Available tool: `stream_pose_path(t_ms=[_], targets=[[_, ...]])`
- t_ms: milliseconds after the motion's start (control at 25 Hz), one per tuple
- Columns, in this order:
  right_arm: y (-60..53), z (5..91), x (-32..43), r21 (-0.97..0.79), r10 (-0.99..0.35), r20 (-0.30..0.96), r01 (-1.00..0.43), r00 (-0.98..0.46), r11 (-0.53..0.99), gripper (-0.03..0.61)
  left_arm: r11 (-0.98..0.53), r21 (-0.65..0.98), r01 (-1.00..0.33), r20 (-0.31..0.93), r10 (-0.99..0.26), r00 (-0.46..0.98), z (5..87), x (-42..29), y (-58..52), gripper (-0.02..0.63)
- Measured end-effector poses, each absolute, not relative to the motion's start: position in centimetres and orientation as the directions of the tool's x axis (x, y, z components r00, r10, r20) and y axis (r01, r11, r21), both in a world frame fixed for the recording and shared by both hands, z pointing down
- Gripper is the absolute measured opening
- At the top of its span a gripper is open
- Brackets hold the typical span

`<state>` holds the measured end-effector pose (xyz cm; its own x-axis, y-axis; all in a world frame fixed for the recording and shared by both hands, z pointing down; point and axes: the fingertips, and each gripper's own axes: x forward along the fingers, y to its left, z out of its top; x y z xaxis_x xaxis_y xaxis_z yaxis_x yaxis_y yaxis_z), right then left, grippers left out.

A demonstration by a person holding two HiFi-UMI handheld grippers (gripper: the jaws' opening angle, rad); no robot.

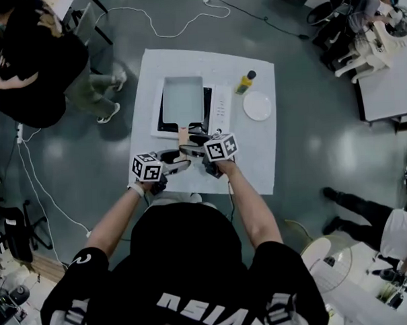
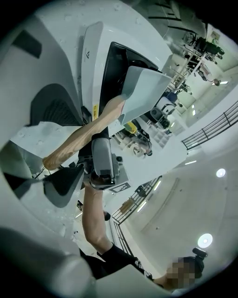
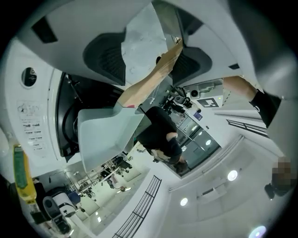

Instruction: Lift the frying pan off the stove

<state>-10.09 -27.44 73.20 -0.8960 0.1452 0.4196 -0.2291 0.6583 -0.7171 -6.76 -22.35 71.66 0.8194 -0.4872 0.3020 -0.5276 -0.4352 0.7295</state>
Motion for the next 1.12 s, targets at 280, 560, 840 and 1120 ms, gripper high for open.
stream_pose_path(t_ms=[280, 560, 840, 1120], targets=[[-27.5, 74.0, -11.4, -0.78, 0.207, 0.388, -0.201, -0.898, 0.592, 0.295, -0.404, 0.789, -0.463, 0.265, -0.455, 0.85, 72.2, -6.3, -23.0, 0.256], [-27.0, 73.9, -12.6, -0.825, 0.264, 0.344, -0.156, -0.901, 0.543, 0.295, -0.385, 0.83, -0.404, 0.222, -0.436, 0.872, 71.9, -6.0, -23.3, 0.255], [-26.9, 74.1, -13.7, -0.863, 0.3, 0.305, -0.129, -0.904, 0.488, 0.293, -0.377, 0.851, -0.365, 0.189, -0.429, 0.883, 72.0, -5.8, -23.5, 0.239], [-26.4, 74.3, -14.3, -0.878, 0.326, 0.295, -0.121, -0.898, 0.463, 0.245, -0.358, 0.863, -0.355, 0.182, -0.435, 0.882, 72.2, -6.0, -23.6, 0.195]])
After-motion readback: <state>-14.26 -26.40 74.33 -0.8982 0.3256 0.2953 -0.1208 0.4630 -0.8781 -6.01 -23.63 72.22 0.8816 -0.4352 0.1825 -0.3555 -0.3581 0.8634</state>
